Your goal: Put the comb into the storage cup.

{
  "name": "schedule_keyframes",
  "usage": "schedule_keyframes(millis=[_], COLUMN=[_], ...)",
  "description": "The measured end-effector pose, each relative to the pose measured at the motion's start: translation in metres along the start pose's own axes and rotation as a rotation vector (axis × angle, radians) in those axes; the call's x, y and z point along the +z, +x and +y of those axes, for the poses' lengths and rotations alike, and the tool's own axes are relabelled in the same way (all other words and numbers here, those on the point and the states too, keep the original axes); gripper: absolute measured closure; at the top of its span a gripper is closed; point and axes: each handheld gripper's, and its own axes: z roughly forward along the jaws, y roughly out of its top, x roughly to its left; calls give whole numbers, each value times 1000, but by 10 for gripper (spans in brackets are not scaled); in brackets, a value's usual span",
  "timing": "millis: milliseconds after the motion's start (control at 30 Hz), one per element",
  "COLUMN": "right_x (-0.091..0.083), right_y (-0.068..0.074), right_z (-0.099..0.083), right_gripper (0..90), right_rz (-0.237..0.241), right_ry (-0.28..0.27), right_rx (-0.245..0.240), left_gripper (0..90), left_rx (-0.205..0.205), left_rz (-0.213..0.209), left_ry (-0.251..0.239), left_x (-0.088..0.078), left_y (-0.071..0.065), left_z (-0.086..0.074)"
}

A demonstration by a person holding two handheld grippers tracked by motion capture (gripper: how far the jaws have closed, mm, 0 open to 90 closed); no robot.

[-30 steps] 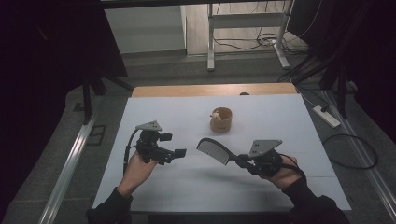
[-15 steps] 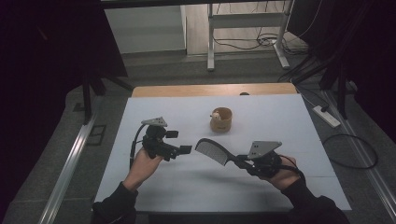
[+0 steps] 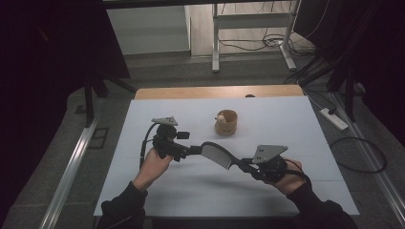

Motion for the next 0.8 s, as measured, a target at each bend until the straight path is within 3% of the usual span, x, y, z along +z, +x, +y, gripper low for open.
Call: schedule_keyframes(millis=[800], right_x=[-1], right_y=[4], right_z=[4], right_gripper=[727], right_rz=[-13], right_ry=[-50], right_rx=[-34], left_gripper=[0], left_rx=[-48], left_rz=[-106], left_ry=[9], left_x=[24], left_y=[3], left_z=[14])
